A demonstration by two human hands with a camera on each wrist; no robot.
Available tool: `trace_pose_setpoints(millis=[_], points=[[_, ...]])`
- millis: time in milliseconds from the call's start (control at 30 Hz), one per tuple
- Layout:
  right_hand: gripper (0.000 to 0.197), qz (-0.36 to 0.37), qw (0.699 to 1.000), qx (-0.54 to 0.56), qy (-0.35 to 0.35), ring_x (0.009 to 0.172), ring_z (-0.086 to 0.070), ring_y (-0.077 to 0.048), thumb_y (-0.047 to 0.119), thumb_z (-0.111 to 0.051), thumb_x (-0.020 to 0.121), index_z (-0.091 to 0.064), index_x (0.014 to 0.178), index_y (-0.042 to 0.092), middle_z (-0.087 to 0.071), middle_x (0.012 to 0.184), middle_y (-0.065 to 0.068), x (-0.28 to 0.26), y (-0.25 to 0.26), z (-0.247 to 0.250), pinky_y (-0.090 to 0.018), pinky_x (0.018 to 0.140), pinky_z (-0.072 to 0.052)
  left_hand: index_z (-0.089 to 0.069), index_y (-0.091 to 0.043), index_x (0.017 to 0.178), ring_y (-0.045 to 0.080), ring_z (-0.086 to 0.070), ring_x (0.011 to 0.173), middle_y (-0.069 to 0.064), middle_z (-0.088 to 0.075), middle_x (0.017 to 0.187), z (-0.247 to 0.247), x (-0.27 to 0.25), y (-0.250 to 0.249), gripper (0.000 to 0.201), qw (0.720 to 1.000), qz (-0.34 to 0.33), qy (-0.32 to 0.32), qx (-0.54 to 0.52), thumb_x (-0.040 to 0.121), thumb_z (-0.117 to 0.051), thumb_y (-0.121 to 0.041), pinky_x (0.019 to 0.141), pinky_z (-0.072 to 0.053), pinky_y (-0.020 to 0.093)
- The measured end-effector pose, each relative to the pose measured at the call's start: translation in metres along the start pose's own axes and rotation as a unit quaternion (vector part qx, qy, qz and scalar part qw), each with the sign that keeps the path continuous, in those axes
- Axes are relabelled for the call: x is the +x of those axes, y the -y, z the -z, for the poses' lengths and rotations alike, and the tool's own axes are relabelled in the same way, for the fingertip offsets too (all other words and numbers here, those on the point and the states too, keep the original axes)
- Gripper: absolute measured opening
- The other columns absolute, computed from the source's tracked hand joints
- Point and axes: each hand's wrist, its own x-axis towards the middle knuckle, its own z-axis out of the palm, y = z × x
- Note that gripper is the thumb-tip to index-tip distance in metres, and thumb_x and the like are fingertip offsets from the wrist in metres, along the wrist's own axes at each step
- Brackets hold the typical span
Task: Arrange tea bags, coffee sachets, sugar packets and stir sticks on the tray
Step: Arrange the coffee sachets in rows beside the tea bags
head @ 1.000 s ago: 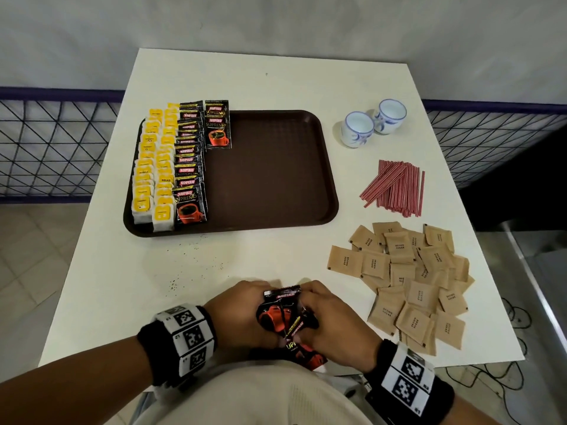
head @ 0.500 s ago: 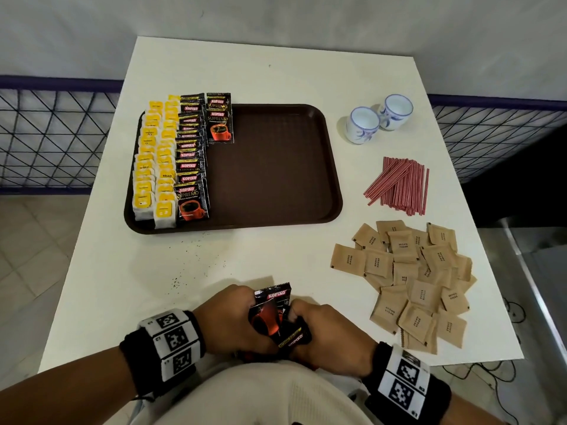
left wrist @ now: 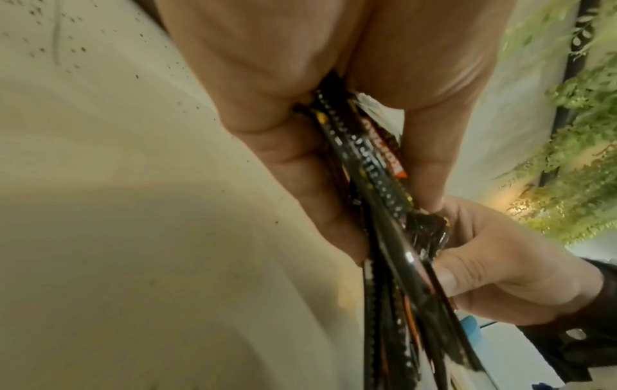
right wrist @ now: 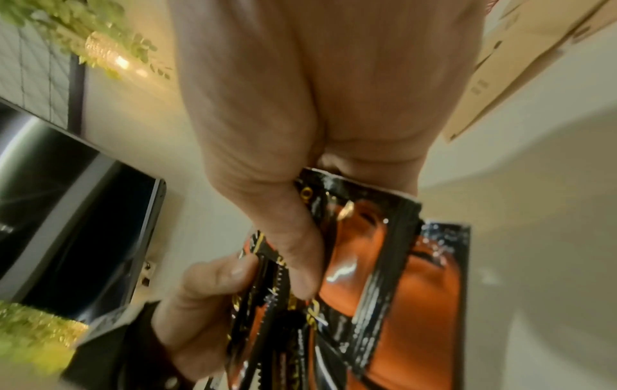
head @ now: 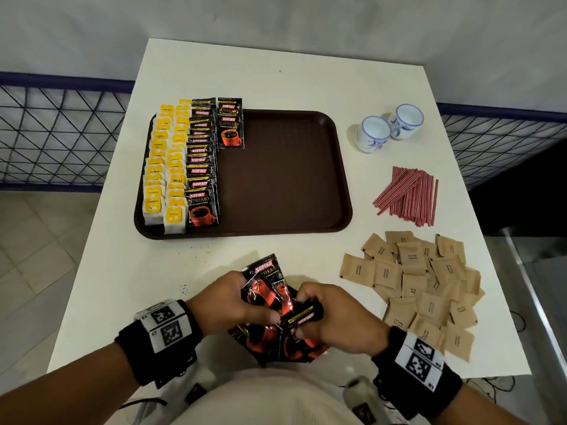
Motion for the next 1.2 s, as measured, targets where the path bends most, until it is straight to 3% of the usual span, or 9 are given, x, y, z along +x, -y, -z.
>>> trace_pose_setpoints(millis=[400,600,700,800,867,967,1067,1133,1200], points=[[0.027,-0.022,0.994,0.081,-0.068,0.069,-0.07,-0.018,0.005,-0.084,0.074,-0.063,0.087,0.016,-0.073,0.081,-0.008,0.031,0.033,0.03,-0.041,0.071,-0.058,-0.077,-0.004,0.098,0.028,-0.076,0.092,0.013,-0.079,0.096,0.032,0.001,-0.004,0.015,0.98,-0.019,-0.131,-0.147,0.083,-0.078,-0.004,0.088,-0.057,0.041],[0.027,-0.008,0.982,0.138,-0.127,0.074,-0.07,-0.019,0.004,-0.085,0.072,-0.064,0.085,0.012,-0.071,0.077,-0.003,0.04,0.046,0.059,-0.038,0.072,-0.057,-0.078,-0.005,0.098,0.03,-0.076,0.093,0.013,-0.079,0.097,0.059,-0.002,-0.007,0.014,0.954,-0.037,-0.213,-0.207,0.084,-0.077,-0.005,0.091,-0.058,0.046],[0.037,0.011,0.948,0.289,-0.136,0.086,-0.068,-0.039,0.008,-0.088,0.062,-0.062,0.089,0.007,-0.069,0.09,-0.023,0.054,0.052,0.064,-0.056,0.084,-0.056,-0.078,-0.007,0.1,0.026,-0.076,0.095,0.008,-0.08,0.098,0.066,0.0,-0.012,0.015,0.942,-0.05,-0.253,-0.215,0.085,-0.076,-0.004,0.092,-0.057,0.043],[0.037,0.025,0.922,0.357,-0.145,0.083,-0.066,-0.033,0.002,-0.083,0.062,-0.062,0.091,0.007,-0.067,0.088,-0.018,0.076,0.07,0.046,-0.046,0.079,-0.056,-0.076,-0.007,0.107,0.031,-0.075,0.099,0.013,-0.078,0.104,0.061,0.007,-0.019,0.016,0.937,-0.055,-0.233,-0.253,0.092,-0.07,-0.007,0.095,-0.055,0.055],[0.03,0.036,0.922,0.355,-0.151,0.083,-0.066,-0.031,0.003,-0.083,0.063,-0.065,0.086,0.011,-0.069,0.087,-0.015,0.091,0.082,0.029,-0.048,0.081,-0.055,-0.073,-0.008,0.114,0.033,-0.073,0.104,0.015,-0.077,0.11,0.06,0.012,-0.023,0.022,0.928,-0.069,-0.226,-0.289,0.095,-0.066,-0.018,0.097,-0.053,0.059],[0.026,0.028,0.917,0.361,-0.168,0.085,-0.067,-0.03,0.001,-0.083,0.069,-0.07,0.081,0.019,-0.071,0.087,-0.012,0.109,0.097,0.017,-0.053,0.088,-0.053,-0.072,-0.014,0.116,0.024,-0.073,0.106,0.006,-0.077,0.111,0.071,0.015,-0.026,0.045,0.913,-0.071,-0.256,-0.309,0.089,-0.062,-0.048,0.099,-0.055,0.047],[0.028,0.016,0.917,0.366,-0.159,0.083,-0.069,-0.027,-0.002,-0.081,0.074,-0.069,0.079,0.022,-0.072,0.085,-0.01,0.126,0.108,0.014,-0.049,0.085,-0.055,-0.073,-0.015,0.116,0.022,-0.074,0.105,0.006,-0.077,0.111,0.086,0.017,-0.029,0.054,0.909,-0.086,-0.239,-0.331,0.086,-0.064,-0.059,0.089,-0.06,0.037],[0.026,0.014,0.922,0.355,-0.156,0.082,-0.07,-0.028,-0.001,-0.081,0.076,-0.066,0.084,0.019,-0.073,0.086,-0.011,0.133,0.118,0.011,-0.049,0.083,-0.057,-0.072,-0.02,0.119,0.029,-0.071,0.112,0.01,-0.074,0.119,0.092,0.018,-0.03,0.052,0.908,-0.101,-0.209,-0.349,0.079,-0.076,-0.055,0.098,-0.054,0.05],[0.025,0.008,0.926,0.343,-0.159,0.08,-0.07,-0.025,0.0,-0.078,0.08,-0.062,0.093,0.014,-0.073,0.087,-0.01,0.143,0.127,0.008,-0.046,0.077,-0.059,-0.073,-0.022,0.118,0.031,-0.07,0.113,0.012,-0.073,0.121,0.098,0.021,-0.033,0.043,0.91,-0.131,-0.183,-0.347,0.079,-0.079,-0.038,0.097,-0.054,0.05]])
